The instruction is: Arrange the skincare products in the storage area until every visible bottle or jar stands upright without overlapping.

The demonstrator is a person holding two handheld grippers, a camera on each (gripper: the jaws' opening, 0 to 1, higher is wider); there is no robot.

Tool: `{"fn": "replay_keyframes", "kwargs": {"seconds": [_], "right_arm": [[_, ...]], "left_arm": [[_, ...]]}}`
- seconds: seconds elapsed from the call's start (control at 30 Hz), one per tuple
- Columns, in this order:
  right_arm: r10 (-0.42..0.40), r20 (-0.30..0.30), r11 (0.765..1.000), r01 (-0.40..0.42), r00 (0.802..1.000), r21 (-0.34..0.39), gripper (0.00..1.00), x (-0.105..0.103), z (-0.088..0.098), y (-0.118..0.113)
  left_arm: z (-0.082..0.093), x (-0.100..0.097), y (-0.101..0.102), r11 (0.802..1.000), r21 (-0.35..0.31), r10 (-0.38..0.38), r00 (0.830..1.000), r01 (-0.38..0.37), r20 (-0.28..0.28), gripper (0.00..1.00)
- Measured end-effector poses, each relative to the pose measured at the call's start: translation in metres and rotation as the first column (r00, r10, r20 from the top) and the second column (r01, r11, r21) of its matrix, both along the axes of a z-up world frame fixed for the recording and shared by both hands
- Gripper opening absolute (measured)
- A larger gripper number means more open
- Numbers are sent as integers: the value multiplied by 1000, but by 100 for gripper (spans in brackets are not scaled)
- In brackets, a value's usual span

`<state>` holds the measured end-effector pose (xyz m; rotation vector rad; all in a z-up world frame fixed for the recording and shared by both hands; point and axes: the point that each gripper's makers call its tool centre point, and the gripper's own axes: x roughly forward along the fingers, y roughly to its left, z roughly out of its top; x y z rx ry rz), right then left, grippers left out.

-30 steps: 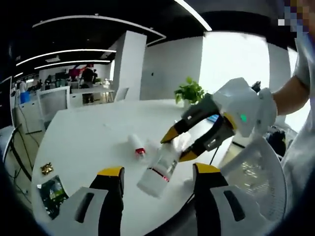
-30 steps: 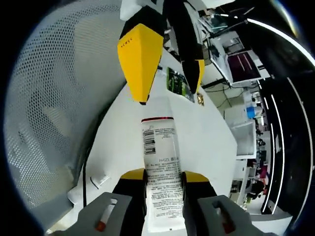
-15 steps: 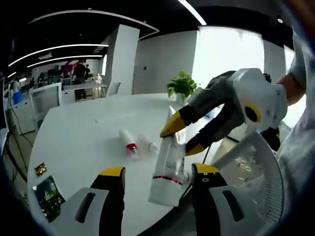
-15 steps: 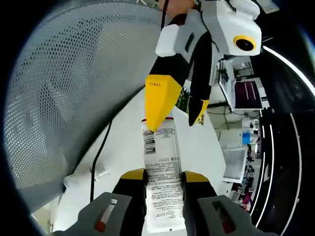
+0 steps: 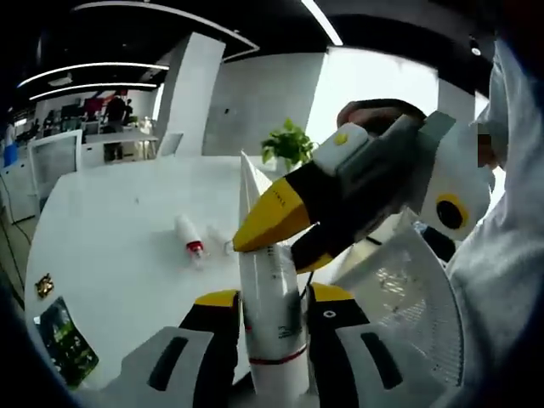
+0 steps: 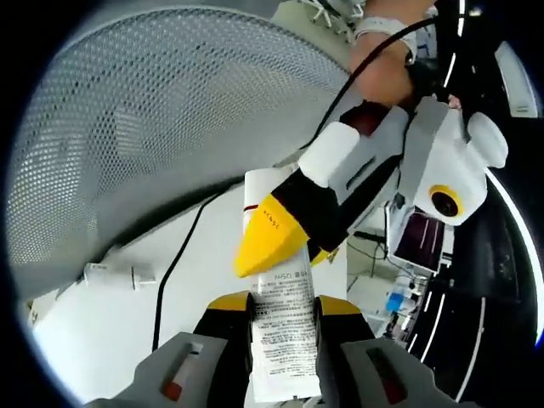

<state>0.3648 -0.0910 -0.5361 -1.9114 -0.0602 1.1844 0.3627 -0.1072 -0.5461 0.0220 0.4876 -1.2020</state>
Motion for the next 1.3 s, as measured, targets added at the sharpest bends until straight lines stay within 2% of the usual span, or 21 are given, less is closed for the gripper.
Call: {"fn": "replay_keyframes", "kwargs": {"seconds": [0.1,0.13,0.17,0.43,0.5,0.6,0.73,0.83,0.87,0.9,0.97,1.0,1.07,1.1,1.2,1.23,1.3], "right_arm": [[34,16,999,-34,999,-8,21,-2,3,4],[45,24,999,-45,999,-15,21,-2,4,5],[58,28,998,-57,998,-26,21,-3,4,6],[108,55,993,-105,993,-50,23,-4,3,14],[113,61,993,-110,992,-51,24,-3,3,15],[142,103,988,-135,985,-69,25,0,4,17],[123,121,991,-116,985,-63,27,3,6,18],[113,137,993,-106,984,-56,27,5,6,19],[107,143,994,-102,984,-44,28,5,7,19],[108,149,994,-103,983,-42,32,5,7,18],[85,146,996,-82,986,-28,45,5,3,12],[86,141,996,-83,986,-27,48,4,2,10],[81,147,997,-80,986,-16,47,2,4,4],[71,152,997,-73,986,8,48,2,8,4],[-17,105,994,6,994,106,48,2,13,-3],[-22,99,993,10,995,114,49,1,14,-4],[-62,120,988,44,991,145,49,6,20,-9]], "left_arm": [[-2,-3,0,1000,5,-10,1000,10,-30,29],[-4,-7,0,1000,8,-14,997,15,-71,25],[-5,-6,0,1000,7,-5,996,6,-86,26],[-9,-5,8,999,51,3,997,1,-82,23],[-9,-4,10,999,45,10,996,-6,-92,22],[-6,-1,12,999,36,22,995,-19,-97,19],[-3,1,14,999,5,35,987,-34,-155,17],[-3,1,15,999,2,37,985,-37,-168,16],[-3,1,15,999,-8,43,979,-46,-199,16],[-3,2,16,998,-13,57,975,-61,-216,16],[-1,8,19,996,-24,78,972,-85,-221,16],[0,11,20,995,-28,88,972,-96,-217,16],[0,13,21,993,-30,106,971,-115,-217,16],[0,13,22,993,-30,108,969,-118,-222,16],[1,14,22,992,-30,113,970,-122,-214,16],[1,14,21,992,-31,113,969,-123,-221,16],[1,14,22,992,-31,115,968,-124,-221,16]]}}
